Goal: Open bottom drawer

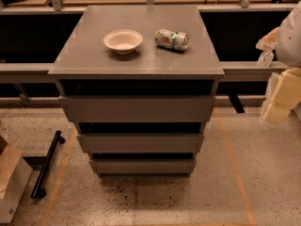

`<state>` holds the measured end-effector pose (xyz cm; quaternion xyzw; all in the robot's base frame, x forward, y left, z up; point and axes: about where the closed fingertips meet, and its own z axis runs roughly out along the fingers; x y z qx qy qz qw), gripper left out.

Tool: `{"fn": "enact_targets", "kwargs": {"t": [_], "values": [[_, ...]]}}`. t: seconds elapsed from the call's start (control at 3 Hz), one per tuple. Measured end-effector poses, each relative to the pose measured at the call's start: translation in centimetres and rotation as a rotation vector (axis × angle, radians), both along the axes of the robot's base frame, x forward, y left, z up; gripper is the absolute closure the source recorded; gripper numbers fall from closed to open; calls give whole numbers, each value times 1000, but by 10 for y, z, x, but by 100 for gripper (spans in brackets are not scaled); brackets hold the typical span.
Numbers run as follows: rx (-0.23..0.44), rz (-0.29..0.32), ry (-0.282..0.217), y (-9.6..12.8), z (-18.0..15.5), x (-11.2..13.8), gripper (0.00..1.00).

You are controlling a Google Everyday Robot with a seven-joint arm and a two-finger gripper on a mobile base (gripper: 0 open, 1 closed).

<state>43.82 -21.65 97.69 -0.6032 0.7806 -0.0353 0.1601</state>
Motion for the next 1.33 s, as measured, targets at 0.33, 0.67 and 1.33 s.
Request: {"fn": "enact_targets", "kwargs": {"t": [0.33, 0.67, 1.33], "values": [[0, 0, 0, 0, 0, 0, 0], [26, 20, -38, -2, -43, 26, 0], [-4, 2, -48, -9, -42, 27, 0]]}}
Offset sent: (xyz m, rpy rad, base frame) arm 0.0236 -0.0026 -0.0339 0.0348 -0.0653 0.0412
